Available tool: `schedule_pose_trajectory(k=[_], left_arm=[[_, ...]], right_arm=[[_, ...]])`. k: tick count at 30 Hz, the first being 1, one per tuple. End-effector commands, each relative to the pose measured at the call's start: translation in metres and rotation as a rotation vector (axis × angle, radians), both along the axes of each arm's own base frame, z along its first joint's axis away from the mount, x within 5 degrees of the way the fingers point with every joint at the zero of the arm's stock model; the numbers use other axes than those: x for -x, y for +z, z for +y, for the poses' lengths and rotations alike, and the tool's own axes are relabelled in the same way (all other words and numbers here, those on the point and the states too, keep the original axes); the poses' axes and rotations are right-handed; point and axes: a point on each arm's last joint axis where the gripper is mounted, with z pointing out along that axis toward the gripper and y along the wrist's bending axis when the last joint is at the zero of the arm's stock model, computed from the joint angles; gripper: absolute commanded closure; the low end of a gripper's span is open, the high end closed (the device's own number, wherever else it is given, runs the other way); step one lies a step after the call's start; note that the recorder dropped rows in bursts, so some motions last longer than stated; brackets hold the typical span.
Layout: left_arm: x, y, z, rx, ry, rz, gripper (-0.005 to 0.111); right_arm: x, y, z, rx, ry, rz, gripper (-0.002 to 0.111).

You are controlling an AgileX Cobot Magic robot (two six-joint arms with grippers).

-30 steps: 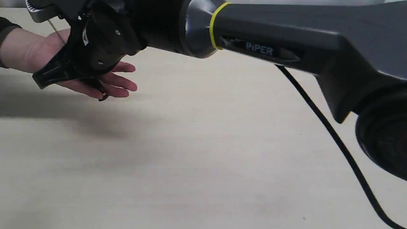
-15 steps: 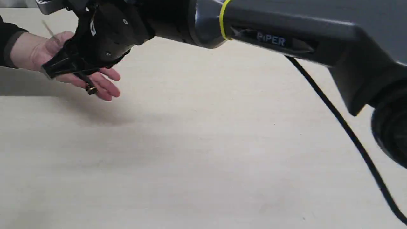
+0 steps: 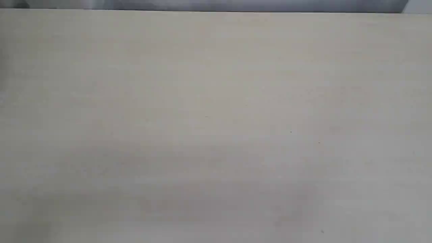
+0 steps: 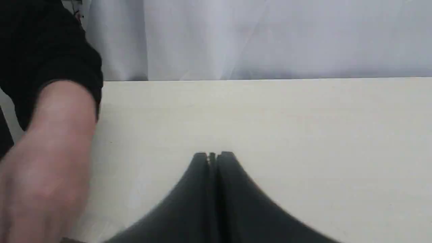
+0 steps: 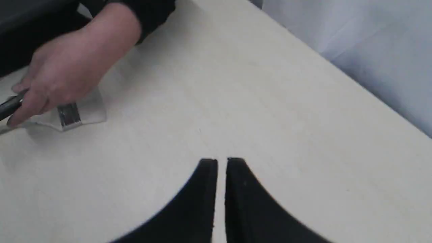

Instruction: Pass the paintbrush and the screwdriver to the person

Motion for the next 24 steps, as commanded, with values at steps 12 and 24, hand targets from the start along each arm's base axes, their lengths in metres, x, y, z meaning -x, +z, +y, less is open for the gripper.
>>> schedule_pose_trajectory(k=[12,24], left_arm=[[0.0,0.0,-0.001,0.006,-0.009,-0.006,0.107],[0.0,0.0,-0.001,0.006,-0.009,-0.006,0.107]], right_arm=[[0.081,-0.024,-0.1,-0.104,0.02,-0.101,0.104],[0.135,-0.064,-0.162,-0.173,-0.009,-0.026,0.104]])
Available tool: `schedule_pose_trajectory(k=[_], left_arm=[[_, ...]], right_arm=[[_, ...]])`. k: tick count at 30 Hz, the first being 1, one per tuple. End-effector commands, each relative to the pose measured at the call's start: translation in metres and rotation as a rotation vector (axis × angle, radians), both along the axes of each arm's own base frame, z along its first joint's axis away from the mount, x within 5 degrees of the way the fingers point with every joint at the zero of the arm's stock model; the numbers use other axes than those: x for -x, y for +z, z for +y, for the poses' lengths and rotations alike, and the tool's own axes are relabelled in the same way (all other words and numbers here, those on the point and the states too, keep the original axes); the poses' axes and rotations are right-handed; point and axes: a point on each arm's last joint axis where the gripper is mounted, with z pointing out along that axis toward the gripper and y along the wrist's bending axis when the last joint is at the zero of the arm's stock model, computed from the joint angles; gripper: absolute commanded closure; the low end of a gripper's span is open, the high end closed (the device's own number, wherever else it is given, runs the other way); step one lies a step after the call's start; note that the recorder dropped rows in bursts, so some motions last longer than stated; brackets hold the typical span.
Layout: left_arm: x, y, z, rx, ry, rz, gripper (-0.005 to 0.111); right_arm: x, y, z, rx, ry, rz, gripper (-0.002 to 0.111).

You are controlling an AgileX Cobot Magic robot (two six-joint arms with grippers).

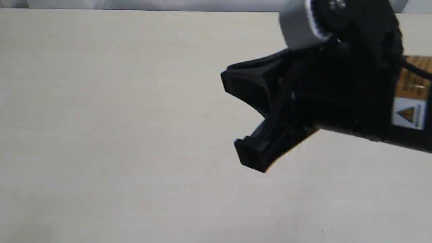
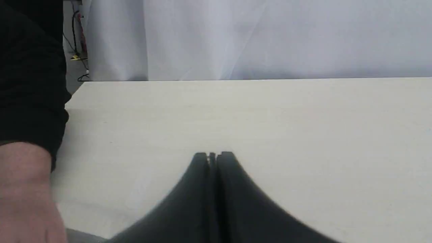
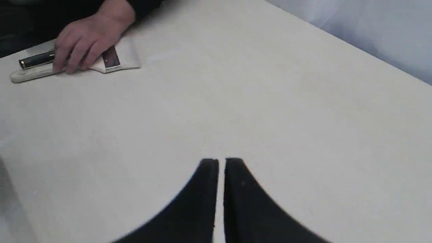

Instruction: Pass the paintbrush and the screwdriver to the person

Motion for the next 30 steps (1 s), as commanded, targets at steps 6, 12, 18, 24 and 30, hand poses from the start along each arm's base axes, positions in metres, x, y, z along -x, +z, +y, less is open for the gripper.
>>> schedule_pose_trajectory(k=[6,12,18,24,30], left_arm=[[0.0,0.0,-0.001,0.003,-0.009,-0.009,0.107],[0.0,0.0,-0.001,0.003,-0.009,-0.009,0.107],[0.0,0.0,-0.001,0.003,-0.009,-0.009,0.107],[0.0,0.0,-0.001,0.003,-0.009,-0.009,0.107],[0.0,0.0,-0.001,0.003,-0.009,-0.009,0.107]], right_arm=[[0.023,0.004,-0.027,-0.108,-0.03,0.041,0.104],[0.034,0.019,-0.04,-0.17,-0.026,-0.009,0.104],[0.045,0.025,-0.056,-0.116,-0.001,-0.074,0.104],[0.048,0.02,-0.085,-0.146,-0.127,-0.135,0.104],[0.035,-0.009,-0.119,-0.137,-0.427,-0.121,0.104]])
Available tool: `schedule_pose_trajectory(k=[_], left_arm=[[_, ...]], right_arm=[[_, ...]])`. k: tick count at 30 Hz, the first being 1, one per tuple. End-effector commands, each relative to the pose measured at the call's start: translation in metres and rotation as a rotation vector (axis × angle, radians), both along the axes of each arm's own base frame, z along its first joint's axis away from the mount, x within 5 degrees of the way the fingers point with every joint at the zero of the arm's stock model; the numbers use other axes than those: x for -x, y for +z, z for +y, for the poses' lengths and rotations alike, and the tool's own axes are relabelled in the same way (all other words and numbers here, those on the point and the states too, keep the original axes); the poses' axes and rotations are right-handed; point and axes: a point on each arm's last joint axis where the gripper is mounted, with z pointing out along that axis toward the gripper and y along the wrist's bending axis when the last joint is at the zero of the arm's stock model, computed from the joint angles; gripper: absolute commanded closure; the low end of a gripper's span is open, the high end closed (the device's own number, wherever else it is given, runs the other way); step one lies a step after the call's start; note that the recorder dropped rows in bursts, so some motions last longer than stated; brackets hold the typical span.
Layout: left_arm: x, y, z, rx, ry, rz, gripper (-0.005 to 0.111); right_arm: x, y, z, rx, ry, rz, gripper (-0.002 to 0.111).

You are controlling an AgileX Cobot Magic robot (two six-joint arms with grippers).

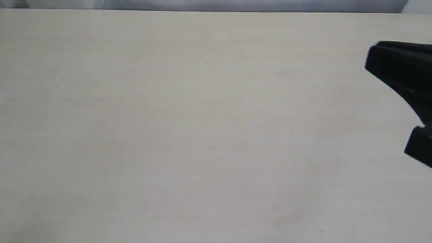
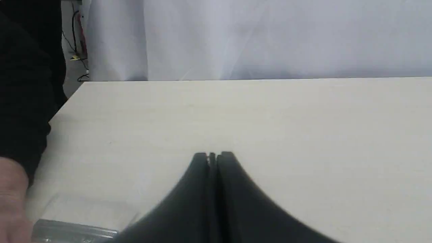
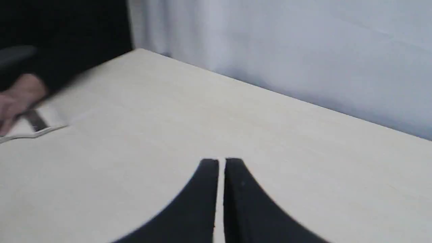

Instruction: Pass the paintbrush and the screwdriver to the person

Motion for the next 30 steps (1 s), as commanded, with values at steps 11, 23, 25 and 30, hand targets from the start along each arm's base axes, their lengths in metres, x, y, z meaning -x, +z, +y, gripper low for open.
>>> schedule_pose_trajectory(k=[11,23,25,30], left_arm=[[0.0,0.0,-0.001,0.005,-0.009,-0.004,0.107],[0.0,0.0,-0.001,0.005,-0.009,-0.004,0.107],[0.0,0.0,-0.001,0.005,-0.009,-0.004,0.107],[0.0,0.0,-0.001,0.005,-0.009,-0.004,0.107]], right_arm=[[0.007,-0.065,-0.052,0.044,-0.424,0.022,0.104],[0.023,-0.083,-0.065,0.083,-0.556,-0.049,0.104],[0.026,-0.089,-0.066,0.084,-0.568,-0.048,0.104],[0.033,-0.105,-0.068,0.083,-0.608,-0.052,0.104]])
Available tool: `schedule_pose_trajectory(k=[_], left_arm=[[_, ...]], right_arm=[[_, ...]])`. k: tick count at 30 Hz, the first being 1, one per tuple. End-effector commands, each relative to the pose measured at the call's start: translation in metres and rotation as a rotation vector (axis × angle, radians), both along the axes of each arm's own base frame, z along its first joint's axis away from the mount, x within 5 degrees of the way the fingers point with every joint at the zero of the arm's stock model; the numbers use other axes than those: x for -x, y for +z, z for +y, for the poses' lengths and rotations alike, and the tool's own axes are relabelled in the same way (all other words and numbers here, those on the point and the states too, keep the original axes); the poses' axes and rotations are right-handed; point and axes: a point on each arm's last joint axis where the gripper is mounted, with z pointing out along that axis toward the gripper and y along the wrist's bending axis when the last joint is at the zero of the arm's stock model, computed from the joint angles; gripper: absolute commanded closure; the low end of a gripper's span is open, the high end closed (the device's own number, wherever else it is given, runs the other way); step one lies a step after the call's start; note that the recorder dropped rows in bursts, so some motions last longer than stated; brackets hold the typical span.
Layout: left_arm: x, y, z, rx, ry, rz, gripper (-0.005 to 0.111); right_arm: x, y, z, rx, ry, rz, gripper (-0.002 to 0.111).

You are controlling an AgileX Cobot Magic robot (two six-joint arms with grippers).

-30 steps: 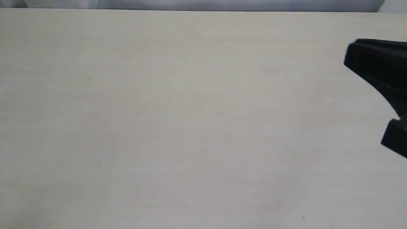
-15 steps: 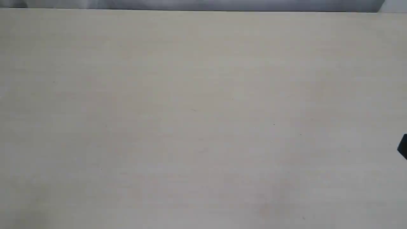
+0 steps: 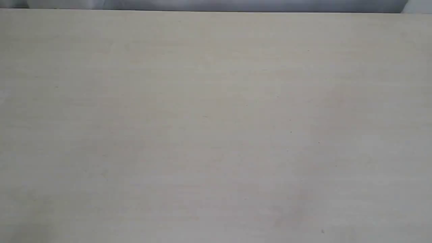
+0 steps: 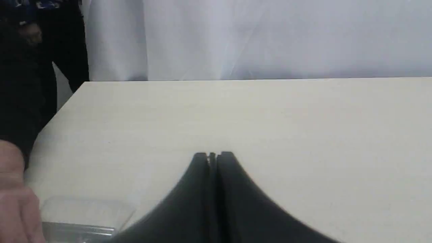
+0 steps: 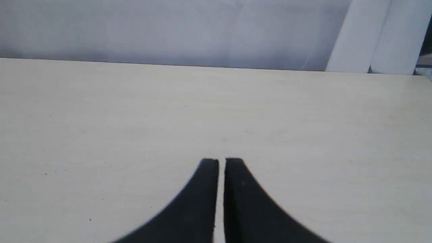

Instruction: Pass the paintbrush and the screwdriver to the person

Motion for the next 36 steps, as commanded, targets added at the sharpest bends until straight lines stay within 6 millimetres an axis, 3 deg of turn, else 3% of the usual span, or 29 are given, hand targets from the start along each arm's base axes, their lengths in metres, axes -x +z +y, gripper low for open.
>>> schedule_pose_trajectory(k=[1,36], left_arm=[[0.0,0.0,-0.001,0.005,-0.009,-0.007,0.107],[0.0,0.0,-0.001,0.006,-0.009,-0.006,0.107]], right_arm=[[0.004,-0.009,-0.002,0.006,-0.029,-0.013,0.104],[0.01,-0.031,-0.003,-0.002,-0.047,0.029,0.104]])
